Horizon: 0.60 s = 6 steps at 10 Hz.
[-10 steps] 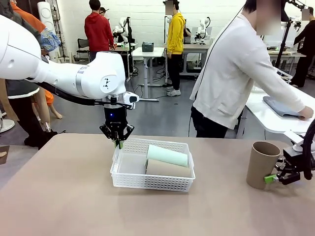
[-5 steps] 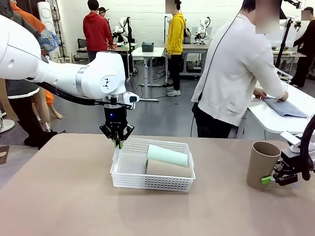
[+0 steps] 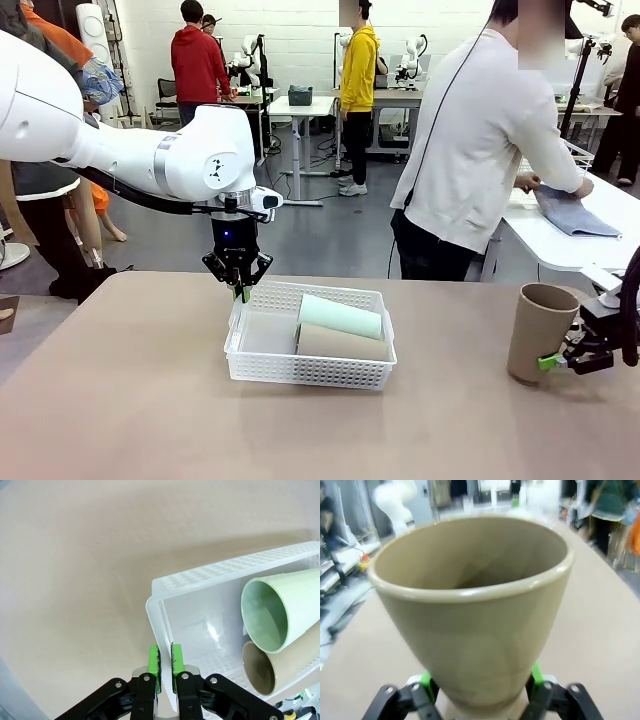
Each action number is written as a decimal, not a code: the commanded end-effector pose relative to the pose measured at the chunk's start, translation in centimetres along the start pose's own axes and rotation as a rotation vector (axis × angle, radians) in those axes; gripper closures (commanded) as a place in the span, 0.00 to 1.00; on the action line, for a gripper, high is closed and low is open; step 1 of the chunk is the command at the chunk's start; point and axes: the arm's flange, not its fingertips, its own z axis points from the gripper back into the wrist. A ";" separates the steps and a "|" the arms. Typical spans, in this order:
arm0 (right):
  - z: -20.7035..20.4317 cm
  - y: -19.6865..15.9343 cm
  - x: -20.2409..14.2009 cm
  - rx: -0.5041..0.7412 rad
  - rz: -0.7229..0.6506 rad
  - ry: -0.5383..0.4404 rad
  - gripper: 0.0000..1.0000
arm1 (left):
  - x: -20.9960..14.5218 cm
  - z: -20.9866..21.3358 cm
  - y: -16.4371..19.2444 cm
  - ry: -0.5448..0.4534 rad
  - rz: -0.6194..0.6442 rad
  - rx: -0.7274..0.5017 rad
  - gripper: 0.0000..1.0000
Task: Clean and organize the cups into the basket.
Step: Pick up the Reusable plastic cup from the right side of the table and stack it inside the Organizing basket in the center of the table.
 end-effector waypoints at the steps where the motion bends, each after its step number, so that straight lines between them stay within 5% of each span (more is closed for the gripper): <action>1: 2.0 2.8 4.9 -0.086 -0.177 -0.069 0.39 | -0.1 0.2 0.1 -0.003 0.002 -0.001 1.00; 4: 4.6 6.0 13.4 -0.174 -0.270 -0.076 0.39 | -0.1 0.2 0.1 -0.003 0.002 -0.001 1.00; 6: 4.6 8.6 18.0 -0.212 -0.207 -0.051 0.39 | -0.1 0.2 0.1 -0.003 0.002 -0.001 1.00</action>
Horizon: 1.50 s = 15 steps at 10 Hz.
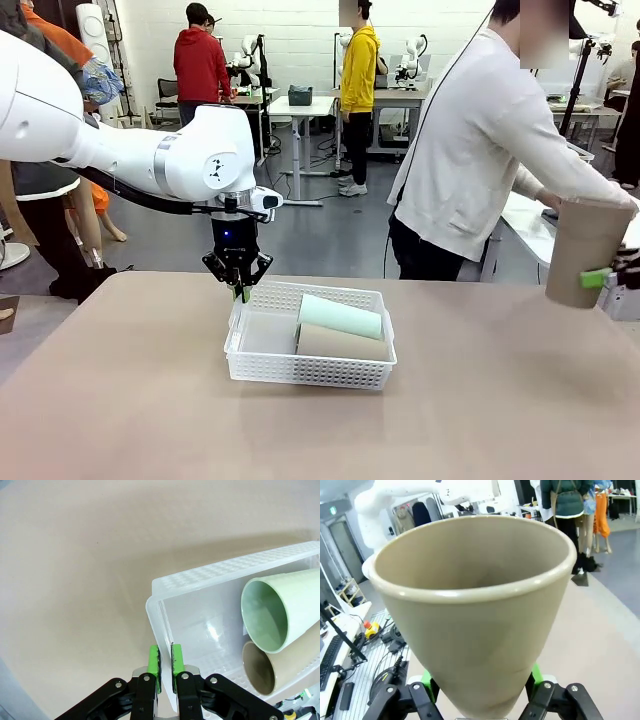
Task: Clean and organize the cups into the basket.
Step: Pick up the Reusable plastic cup from the right side of the table and stack it inside the Organizing basket in the center of the table.
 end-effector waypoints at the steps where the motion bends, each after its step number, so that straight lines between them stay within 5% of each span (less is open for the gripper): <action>1: -1.3 2.3 1.6 -0.055 0.027 -0.011 0.39 | -0.1 0.2 0.0 -0.003 0.002 -0.001 1.00; 9: 0.0 2.6 2.5 -0.033 0.045 0.010 0.39 | -0.1 0.2 0.0 -0.003 0.002 -0.001 1.00; 10: 0.0 2.7 2.3 -0.047 0.046 0.018 0.20 | -0.1 0.2 0.0 -0.003 0.002 -0.001 1.00; 12: -4.4 5.7 7.6 -0.129 0.123 0.333 0.20 | -0.1 0.2 0.0 -0.003 0.002 -0.001 1.00; 15: -14.4 6.1 15.9 -0.151 0.033 0.739 0.20 | -0.1 0.2 0.0 -0.003 0.002 -0.001 1.00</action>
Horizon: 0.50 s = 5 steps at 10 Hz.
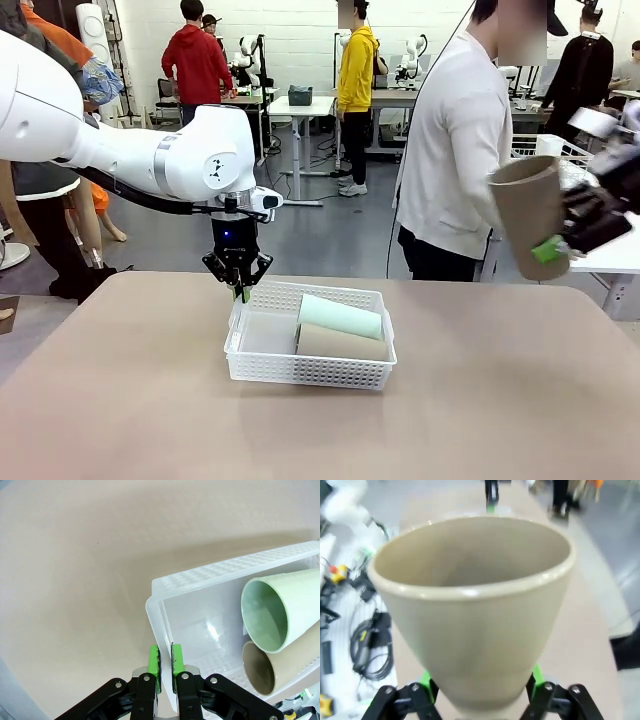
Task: Clean and organize the cups into the basket.
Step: Pick up the Reusable plastic cup from the right side of the table and stack it inside the Organizing basket in the center of the table.
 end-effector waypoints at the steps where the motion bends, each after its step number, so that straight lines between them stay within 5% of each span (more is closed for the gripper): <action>1: -3.9 -1.7 5.9 0.087 -0.082 0.271 0.20 | -0.1 0.2 0.1 -0.003 0.002 -0.001 1.00; 5: -10.7 -2.5 15.3 0.115 -0.125 0.519 0.20 | -0.1 0.2 0.1 -0.003 0.002 -0.001 1.00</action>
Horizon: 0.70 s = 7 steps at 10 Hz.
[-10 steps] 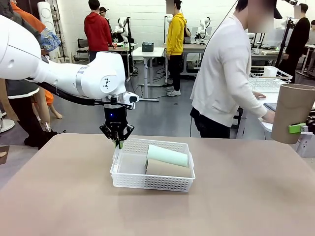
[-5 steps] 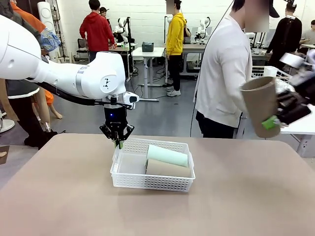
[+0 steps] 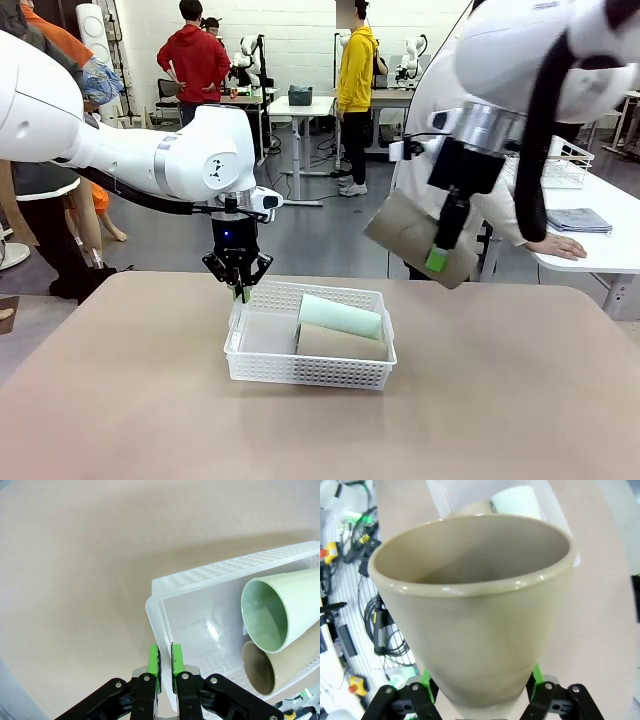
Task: Clean and organize the cups into the basket.
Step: Pick up the Reusable plastic cup from the right side of the table and stack it inside the Organizing basket in the center of the table.
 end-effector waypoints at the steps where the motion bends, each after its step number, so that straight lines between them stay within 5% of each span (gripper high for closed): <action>1: 1.0 -1.6 3.6 0.042 -0.003 0.074 0.20 | -0.1 0.2 0.1 -0.003 0.002 -0.001 1.00; 7: -5.6 -4.5 10.3 -0.040 0.102 0.170 0.20 | -0.1 0.2 0.1 -0.003 0.002 -0.001 1.00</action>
